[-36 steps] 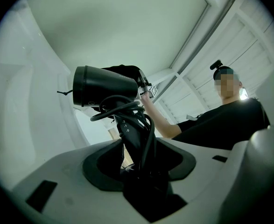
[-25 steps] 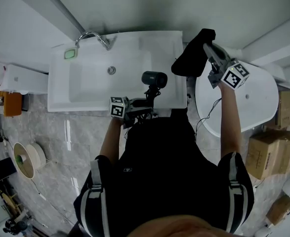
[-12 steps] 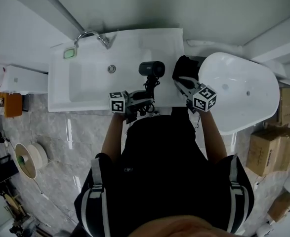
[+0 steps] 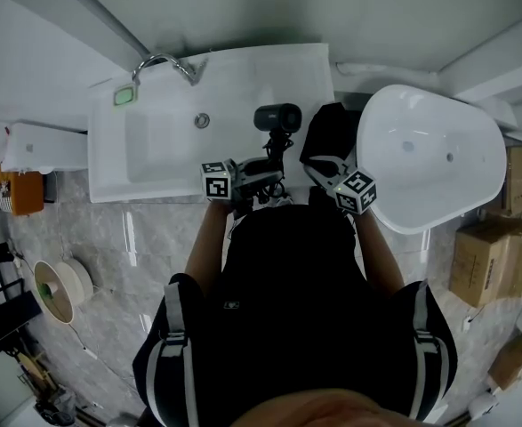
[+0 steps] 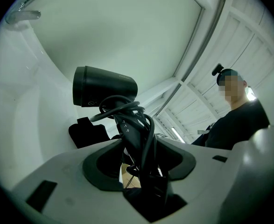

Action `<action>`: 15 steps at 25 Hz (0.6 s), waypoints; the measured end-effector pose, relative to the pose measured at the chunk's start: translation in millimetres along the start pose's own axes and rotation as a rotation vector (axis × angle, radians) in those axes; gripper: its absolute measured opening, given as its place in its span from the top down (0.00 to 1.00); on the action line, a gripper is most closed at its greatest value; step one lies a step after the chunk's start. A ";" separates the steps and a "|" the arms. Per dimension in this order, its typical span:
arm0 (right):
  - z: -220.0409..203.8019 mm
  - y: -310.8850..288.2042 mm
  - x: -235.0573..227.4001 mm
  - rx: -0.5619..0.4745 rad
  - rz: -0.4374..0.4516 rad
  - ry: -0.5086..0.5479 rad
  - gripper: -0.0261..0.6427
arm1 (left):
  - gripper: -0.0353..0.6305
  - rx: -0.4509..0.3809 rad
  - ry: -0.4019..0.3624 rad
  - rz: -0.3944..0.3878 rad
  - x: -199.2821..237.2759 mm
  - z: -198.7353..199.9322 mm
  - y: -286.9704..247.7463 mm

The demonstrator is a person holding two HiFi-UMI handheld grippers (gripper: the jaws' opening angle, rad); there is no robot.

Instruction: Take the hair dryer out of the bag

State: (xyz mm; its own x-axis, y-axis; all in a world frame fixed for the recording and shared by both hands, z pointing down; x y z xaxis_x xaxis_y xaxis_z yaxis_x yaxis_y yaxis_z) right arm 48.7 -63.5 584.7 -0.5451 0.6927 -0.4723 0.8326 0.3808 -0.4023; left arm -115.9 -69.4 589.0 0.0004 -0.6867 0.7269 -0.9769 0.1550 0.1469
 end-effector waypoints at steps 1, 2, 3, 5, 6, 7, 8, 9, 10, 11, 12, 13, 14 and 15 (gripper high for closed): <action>1.0 -0.5 1.3 0.001 0.001 0.002 0.86 | 0.66 0.001 0.000 -0.001 -0.7 0.9 0.3; 1.9 -0.5 2.4 0.004 0.001 0.006 0.86 | 0.66 0.002 -0.002 0.000 -1.5 1.6 0.5; 2.6 -0.1 3.3 0.007 0.002 0.011 0.86 | 0.66 0.002 -0.003 0.001 -2.4 2.2 0.5; 3.5 1.6 3.5 0.013 0.004 0.019 0.86 | 0.66 0.001 -0.006 0.004 -4.2 3.0 -0.5; 3.4 2.9 2.9 0.015 0.005 0.022 0.86 | 0.66 -0.001 -0.008 0.006 -5.2 3.5 -1.6; 2.9 4.2 2.2 0.017 0.005 0.023 0.86 | 0.66 -0.003 -0.011 0.009 -6.3 3.9 -2.9; 2.2 5.3 1.7 0.019 0.007 0.023 0.86 | 0.66 -0.005 -0.014 0.011 -7.5 4.3 -3.8; 1.9 5.8 1.7 0.021 0.009 0.023 0.86 | 0.66 -0.008 -0.015 0.012 -8.6 4.7 -4.1; 2.2 6.0 1.9 0.023 0.011 0.024 0.86 | 0.66 -0.010 -0.017 0.014 -9.5 5.2 -4.2; 2.9 6.2 2.2 0.024 0.014 0.025 0.86 | 0.66 -0.011 -0.017 0.016 -10.3 5.7 -4.3; 3.8 6.5 2.6 0.026 0.018 0.028 0.86 | 0.66 -0.013 -0.017 0.018 -11.0 5.9 -4.5; 4.5 7.0 2.9 0.027 0.021 0.032 0.86 | 0.66 -0.015 -0.017 0.020 -11.7 5.7 -4.8; 4.9 7.9 3.0 0.029 0.024 0.037 0.86 | 0.66 -0.017 -0.017 0.023 -12.5 5.1 -5.2; 4.9 9.3 2.9 0.032 0.028 0.041 0.86 | 0.65 -0.019 -0.018 0.025 -13.6 4.4 -6.0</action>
State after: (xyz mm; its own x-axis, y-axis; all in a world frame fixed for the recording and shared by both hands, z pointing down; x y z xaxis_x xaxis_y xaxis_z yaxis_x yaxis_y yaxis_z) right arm 54.3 -61.0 575.8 -0.5168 0.7277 -0.4509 0.8432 0.3419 -0.4148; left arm -110.9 -64.1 575.2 -0.0283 -0.6954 0.7181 -0.9722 0.1861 0.1418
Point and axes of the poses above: the fingertips, and each gripper's own axes: y backward along the fingers, x to its left, z out of its top, the point moved 6 cm from there along y, backward along the fingers, and after that the axes turned 8 degrees about -y, right-handed, at the moved point
